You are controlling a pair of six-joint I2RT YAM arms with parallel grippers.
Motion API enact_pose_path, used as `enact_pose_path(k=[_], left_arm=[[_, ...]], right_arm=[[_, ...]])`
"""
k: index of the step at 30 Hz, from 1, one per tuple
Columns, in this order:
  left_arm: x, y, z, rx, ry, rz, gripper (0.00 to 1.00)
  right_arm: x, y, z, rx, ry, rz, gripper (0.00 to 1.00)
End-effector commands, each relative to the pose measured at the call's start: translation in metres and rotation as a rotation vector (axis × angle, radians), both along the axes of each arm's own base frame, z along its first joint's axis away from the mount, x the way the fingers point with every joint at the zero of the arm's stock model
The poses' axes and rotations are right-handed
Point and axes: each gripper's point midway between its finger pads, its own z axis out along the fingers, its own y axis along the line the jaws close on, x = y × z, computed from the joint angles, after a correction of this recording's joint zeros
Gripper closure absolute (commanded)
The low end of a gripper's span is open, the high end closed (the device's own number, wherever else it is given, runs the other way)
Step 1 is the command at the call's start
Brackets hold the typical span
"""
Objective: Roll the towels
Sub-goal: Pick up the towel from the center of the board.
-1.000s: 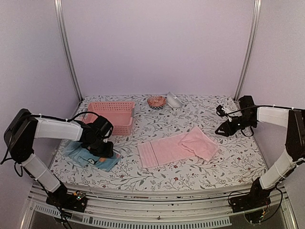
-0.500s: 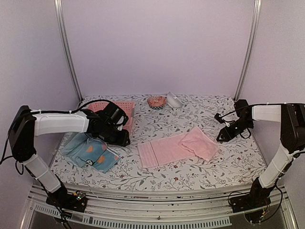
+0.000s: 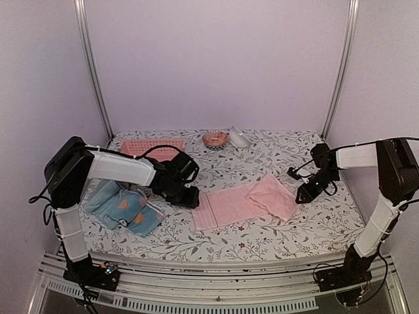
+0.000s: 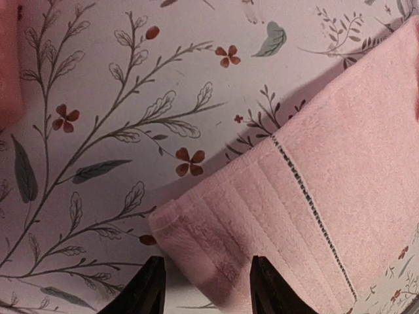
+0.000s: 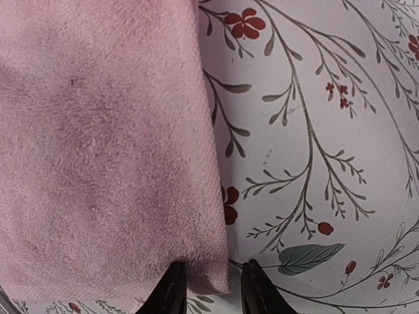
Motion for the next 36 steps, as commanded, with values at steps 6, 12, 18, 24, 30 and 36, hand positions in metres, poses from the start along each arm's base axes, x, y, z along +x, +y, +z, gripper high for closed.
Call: enact_pose_path(k=[6, 12, 18, 24, 30, 36], left_arm=[[0.023, -0.008, 0.011, 0.017, -0.095, 0.025, 0.74], [0.034, -0.019, 0.028, -0.006, -0.149, -0.004, 1.0], [0.059, -0.034, 0.089, -0.034, -0.302, -0.063, 1.0], [0.081, -0.036, 0.205, -0.08, -0.558, -0.075, 1.0], [0.066, -0.025, 0.224, -0.117, -0.578, -0.091, 1.0], [0.039, -0.032, 0.155, -0.111, -0.38, -0.169, 1.0]], right_arm=[[-0.009, -0.009, -0.025, -0.077, 0.044, 0.016, 0.95], [0.014, -0.012, 0.002, -0.097, -0.05, 0.012, 0.98], [0.073, -0.036, 0.083, -0.099, -0.244, -0.045, 0.98], [0.133, -0.075, 0.212, -0.093, -0.516, -0.133, 0.98], [0.054, -0.03, 0.256, 0.071, -0.598, 0.2, 0.98], [-0.045, -0.064, 0.161, -0.224, -0.521, 0.356, 0.98]])
